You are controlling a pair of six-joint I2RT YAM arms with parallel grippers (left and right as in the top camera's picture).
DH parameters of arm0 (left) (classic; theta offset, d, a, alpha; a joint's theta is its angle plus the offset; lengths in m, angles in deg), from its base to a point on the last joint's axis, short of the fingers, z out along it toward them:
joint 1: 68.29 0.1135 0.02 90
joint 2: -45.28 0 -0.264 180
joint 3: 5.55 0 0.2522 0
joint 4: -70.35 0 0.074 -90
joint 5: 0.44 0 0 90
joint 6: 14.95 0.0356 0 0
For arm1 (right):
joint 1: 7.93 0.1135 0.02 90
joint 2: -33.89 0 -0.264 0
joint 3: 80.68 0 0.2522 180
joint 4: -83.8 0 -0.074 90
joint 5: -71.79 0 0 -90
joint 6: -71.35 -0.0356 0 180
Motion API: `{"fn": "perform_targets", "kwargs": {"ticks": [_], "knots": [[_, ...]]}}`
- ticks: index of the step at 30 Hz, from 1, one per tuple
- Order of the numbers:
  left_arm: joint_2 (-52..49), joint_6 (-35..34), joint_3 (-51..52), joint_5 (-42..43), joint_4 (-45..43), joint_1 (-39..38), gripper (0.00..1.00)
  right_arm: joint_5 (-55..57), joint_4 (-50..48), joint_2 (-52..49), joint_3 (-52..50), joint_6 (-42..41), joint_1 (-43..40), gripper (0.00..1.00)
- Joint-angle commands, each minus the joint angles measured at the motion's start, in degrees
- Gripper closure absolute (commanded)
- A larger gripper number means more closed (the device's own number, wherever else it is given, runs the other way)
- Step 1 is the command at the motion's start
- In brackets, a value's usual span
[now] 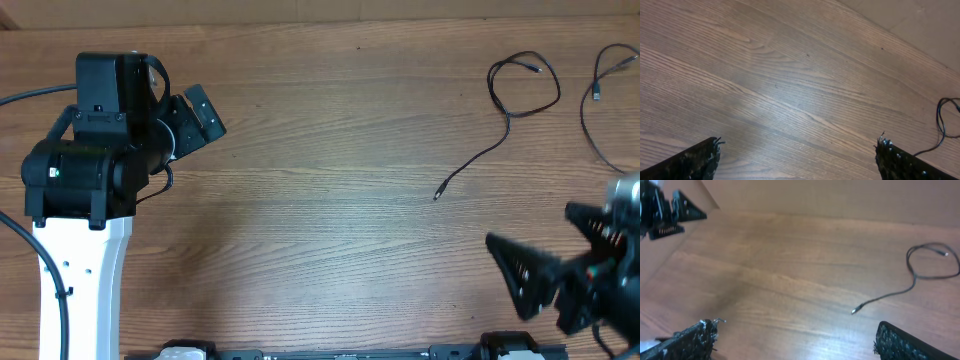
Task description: Untangle cables
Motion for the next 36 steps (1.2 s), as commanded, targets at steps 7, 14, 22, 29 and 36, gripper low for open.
{"fn": "perform_targets", "kwargs": {"ticks": [7,14,22,29,36], "knots": [[-0.35,-0.98,-0.44,-0.76,-0.07,-0.2,0.0,0.52,-17.38,19.43,-26.73,0.7,-0.04,0.0],[-0.35,-0.98,-0.44,-0.76,-0.09,-0.2,0.0,3.78,-42.88,34.34,-53.51,0.7,-0.04,0.0],[-0.35,-0.98,-0.44,-0.76,-0.07,-0.2,0.0,3.98,-73.75,41.86,-81.68,0.7,-0.04,0.0],[-0.35,-0.98,-0.44,-0.76,-0.07,-0.2,0.0,4.39,-85.02,50.6,-97.13,0.68,-0.2,0.0],[-0.35,-0.98,-0.44,-0.76,-0.09,-0.2,0.0,3.48,-85.18,54.93,-101.85,0.66,-7.69,0.0]]}}
